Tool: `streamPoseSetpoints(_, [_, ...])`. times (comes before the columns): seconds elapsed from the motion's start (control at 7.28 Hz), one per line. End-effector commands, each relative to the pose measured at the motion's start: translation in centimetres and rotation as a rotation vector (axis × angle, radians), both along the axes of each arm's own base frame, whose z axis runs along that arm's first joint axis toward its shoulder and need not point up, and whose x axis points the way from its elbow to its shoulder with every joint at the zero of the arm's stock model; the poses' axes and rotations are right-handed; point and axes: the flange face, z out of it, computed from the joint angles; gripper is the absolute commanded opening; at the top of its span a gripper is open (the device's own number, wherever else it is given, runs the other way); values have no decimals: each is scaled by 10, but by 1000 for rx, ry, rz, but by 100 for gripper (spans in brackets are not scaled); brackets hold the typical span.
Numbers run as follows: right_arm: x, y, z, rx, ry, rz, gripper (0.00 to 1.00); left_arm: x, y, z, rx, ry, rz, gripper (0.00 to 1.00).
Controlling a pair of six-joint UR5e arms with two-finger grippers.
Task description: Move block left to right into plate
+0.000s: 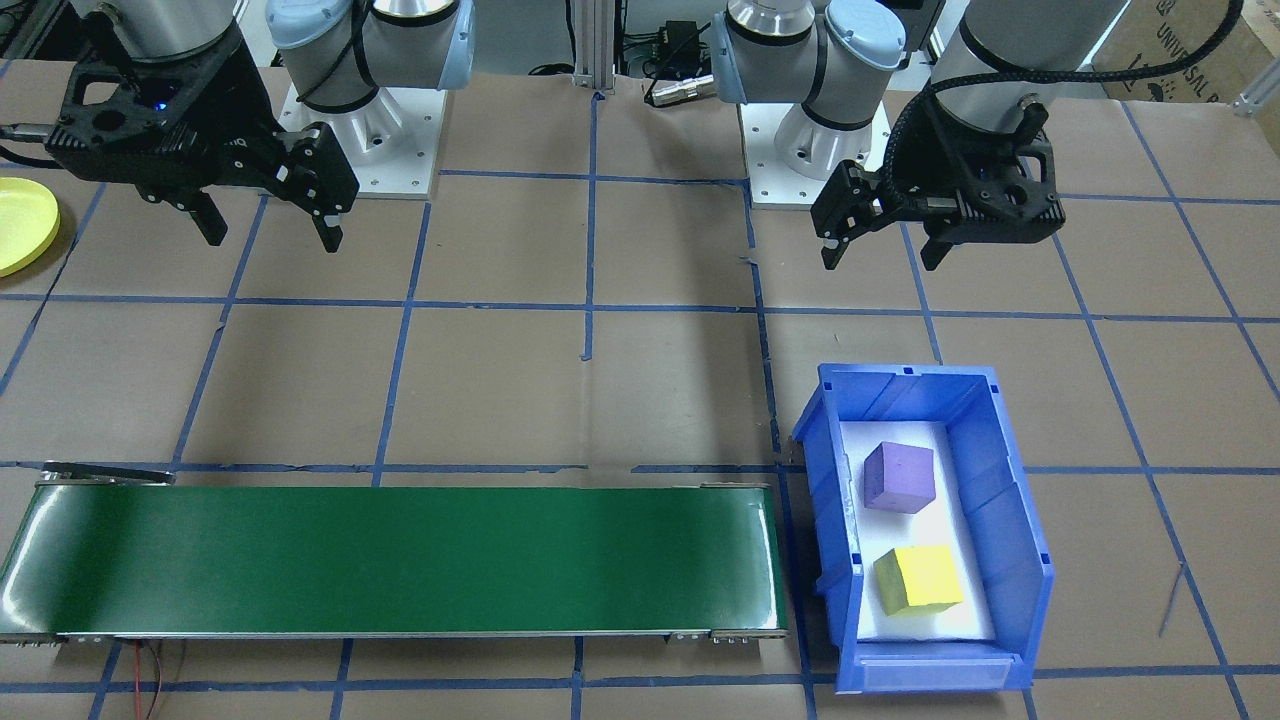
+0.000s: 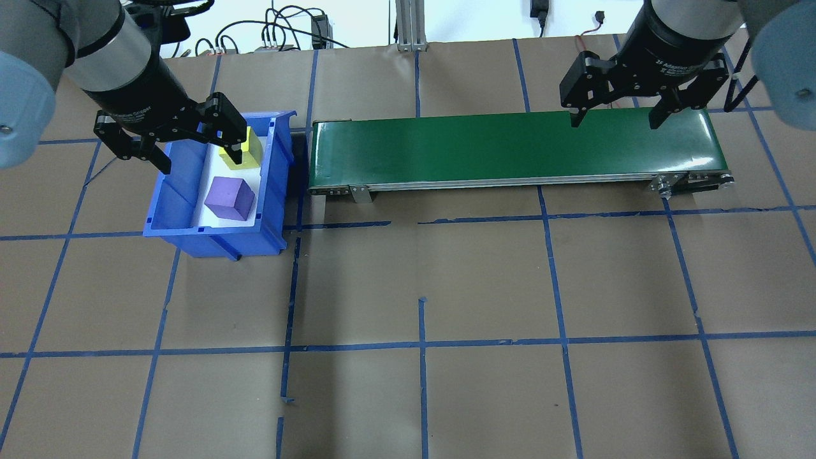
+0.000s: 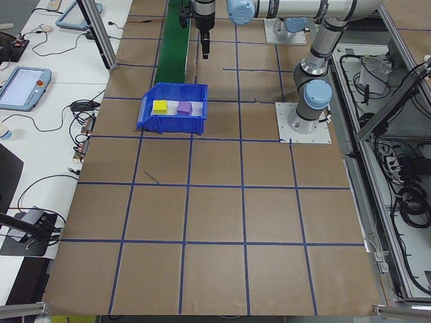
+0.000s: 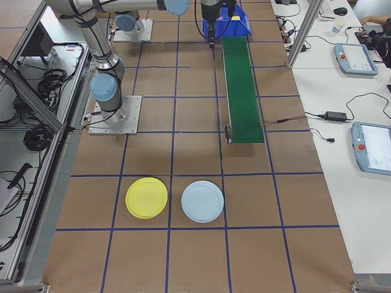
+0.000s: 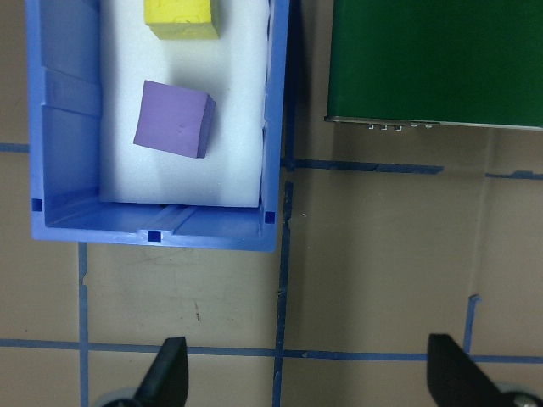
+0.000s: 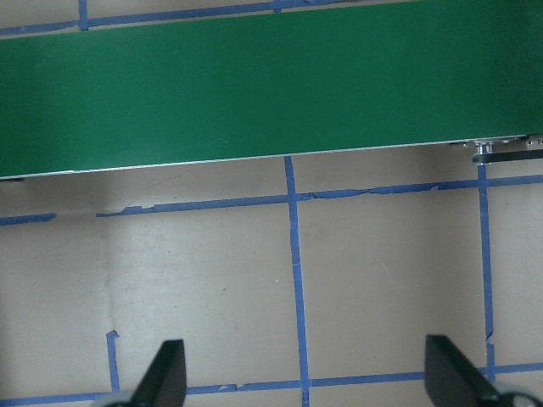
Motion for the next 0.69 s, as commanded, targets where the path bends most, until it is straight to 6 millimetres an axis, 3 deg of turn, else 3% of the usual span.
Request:
streamPoseSetpoints(0.0, [-1, 0, 0, 1, 1, -2, 100, 1, 1, -3, 5, -11, 25, 100])
streamPoseSetpoints(0.41, [0, 0, 0, 1, 0, -1, 100, 18, -13, 11, -94, -13, 45, 100])
streamPoseSetpoints(0.55, [-1, 0, 0, 1, 0, -2, 100, 24, -22, -5, -71, -15, 54, 100])
